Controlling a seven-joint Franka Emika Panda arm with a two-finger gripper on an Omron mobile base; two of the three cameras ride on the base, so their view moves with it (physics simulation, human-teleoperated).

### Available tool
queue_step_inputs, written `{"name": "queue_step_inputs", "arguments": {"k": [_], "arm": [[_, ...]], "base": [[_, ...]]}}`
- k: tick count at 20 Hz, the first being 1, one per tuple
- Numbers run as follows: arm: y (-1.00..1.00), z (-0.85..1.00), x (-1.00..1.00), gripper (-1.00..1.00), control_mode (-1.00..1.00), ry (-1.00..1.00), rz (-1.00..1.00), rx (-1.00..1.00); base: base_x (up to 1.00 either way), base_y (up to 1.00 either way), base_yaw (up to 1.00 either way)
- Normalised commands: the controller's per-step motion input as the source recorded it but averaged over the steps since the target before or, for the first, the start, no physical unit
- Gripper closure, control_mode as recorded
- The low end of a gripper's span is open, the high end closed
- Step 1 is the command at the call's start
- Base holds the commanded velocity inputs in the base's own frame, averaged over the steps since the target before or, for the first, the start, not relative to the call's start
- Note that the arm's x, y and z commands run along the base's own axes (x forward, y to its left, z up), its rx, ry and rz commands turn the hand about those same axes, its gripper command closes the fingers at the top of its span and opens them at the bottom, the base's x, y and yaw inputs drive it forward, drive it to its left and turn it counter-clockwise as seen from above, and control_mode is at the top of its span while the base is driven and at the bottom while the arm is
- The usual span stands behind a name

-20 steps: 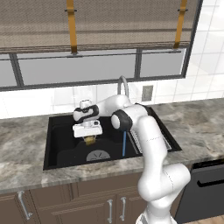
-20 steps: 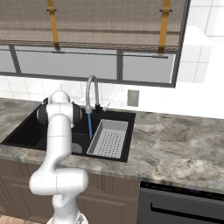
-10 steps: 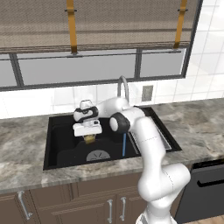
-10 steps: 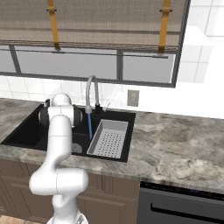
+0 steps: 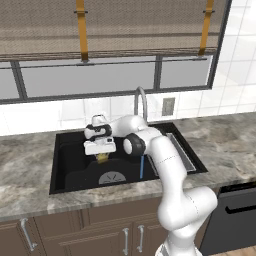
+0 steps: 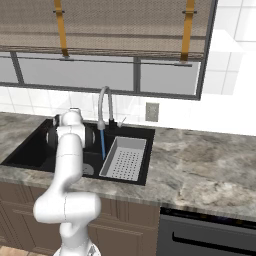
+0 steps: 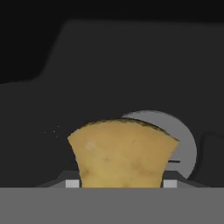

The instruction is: Soak the sponge with water for a few seconds and then drop it inside the sink.

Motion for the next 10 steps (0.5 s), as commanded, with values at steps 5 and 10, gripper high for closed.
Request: {"name": "queue_step_inputs", "arguments": {"k": [5,10], "arm": [[0.0,-0.17,0.16,1.0,-1.0,0.0,0.0,0.0],[0.0,-0.31,0.1,1.0,-1.0,0.0,0.0,0.0]], "base": [[0.0,0.0,0.0],[0.0,0.0,0.0]]}}
